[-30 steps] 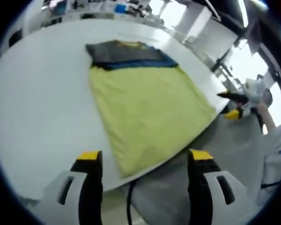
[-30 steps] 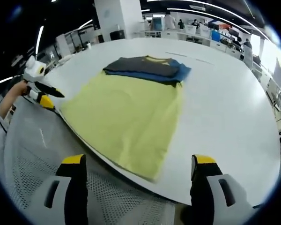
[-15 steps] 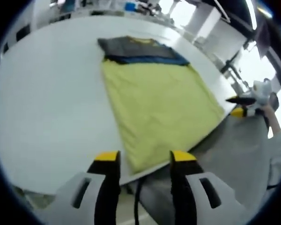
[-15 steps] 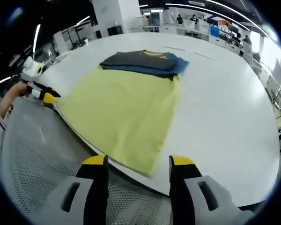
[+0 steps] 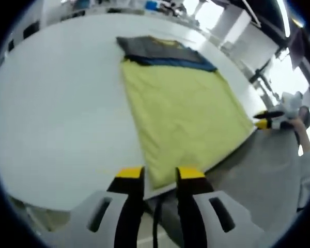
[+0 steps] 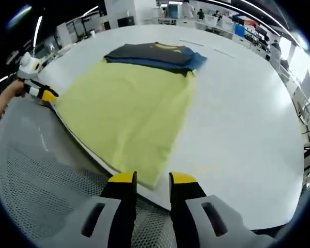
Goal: Fold the garment on the visible template until the final outline fits inside the template.
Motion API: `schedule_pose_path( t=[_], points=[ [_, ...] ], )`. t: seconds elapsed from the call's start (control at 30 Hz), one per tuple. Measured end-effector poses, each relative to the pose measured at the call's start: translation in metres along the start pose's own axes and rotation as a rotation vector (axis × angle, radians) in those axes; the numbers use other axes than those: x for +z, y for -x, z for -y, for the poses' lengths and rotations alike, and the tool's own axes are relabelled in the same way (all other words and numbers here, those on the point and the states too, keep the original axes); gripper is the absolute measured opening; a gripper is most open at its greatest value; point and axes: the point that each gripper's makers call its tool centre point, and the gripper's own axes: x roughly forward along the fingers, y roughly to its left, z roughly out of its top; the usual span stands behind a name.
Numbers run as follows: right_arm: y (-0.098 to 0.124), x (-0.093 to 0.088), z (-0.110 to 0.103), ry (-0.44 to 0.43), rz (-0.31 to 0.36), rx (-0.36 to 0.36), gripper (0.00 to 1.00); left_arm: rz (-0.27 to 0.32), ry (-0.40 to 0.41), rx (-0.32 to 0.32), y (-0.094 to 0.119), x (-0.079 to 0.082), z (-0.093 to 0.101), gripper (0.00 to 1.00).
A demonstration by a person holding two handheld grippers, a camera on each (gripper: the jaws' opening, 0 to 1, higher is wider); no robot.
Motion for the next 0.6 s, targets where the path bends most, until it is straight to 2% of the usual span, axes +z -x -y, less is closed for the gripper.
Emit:
schedule_pose_path(
  t=[0.17, 0.27, 0.6],
  points=[
    [-0.0010, 0.0001, 0.0006, -0.008, -0.003, 0.003, 0.21, -0.008, 0.020, -0.009, -0.0013, -0.0019, 0.0013, 0.16],
    [-0.0026, -0.0015, 0.0006, -0.009, -0.011, 0.007, 0.19, -0.019, 0.000, 0.011, -0.0021, -0.0038, -0.0014, 0.13],
    [-0.0064, -0.0047, 0.0018, -0.010, -0.027, 0.011, 0.17, -0.031, 0.022, 0.014, -0.0024, -0.0071, -0.0032, 0.08]
  ],
)
